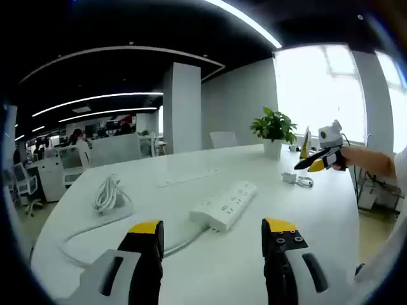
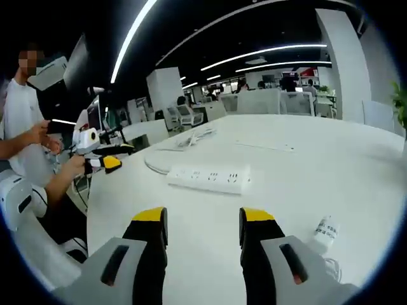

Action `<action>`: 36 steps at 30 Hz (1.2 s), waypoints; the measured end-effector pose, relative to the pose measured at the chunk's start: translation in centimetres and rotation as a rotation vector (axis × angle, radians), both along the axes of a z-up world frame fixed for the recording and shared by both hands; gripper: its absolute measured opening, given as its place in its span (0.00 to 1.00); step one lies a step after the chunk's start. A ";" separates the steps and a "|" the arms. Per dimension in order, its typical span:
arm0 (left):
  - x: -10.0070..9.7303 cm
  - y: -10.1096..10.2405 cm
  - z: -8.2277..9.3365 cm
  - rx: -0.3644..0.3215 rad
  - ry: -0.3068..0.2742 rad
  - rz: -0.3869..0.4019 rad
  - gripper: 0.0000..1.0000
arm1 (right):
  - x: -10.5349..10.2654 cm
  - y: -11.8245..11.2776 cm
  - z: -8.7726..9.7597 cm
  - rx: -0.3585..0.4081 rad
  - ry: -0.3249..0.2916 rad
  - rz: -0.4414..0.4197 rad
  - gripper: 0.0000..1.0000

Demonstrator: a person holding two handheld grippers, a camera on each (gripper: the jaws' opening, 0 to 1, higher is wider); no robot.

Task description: Straighten the power strip on the desk, plug the charger into it

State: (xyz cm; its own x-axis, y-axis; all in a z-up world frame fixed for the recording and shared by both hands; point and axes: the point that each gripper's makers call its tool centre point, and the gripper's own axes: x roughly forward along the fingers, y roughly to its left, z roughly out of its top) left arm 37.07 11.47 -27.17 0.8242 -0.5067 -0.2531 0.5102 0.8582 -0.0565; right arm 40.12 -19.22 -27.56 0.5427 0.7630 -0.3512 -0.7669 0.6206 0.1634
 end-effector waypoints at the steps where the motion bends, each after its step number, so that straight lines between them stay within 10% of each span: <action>1: 0.0 0.0 -0.1 0.001 0.002 0.000 0.64 | 0.0 0.0 0.0 0.001 0.001 0.001 0.45; 36: 0.2 0.4 -1.1 0.007 0.025 0.005 0.64 | 0.7 0.5 -0.7 0.025 0.022 -0.005 0.45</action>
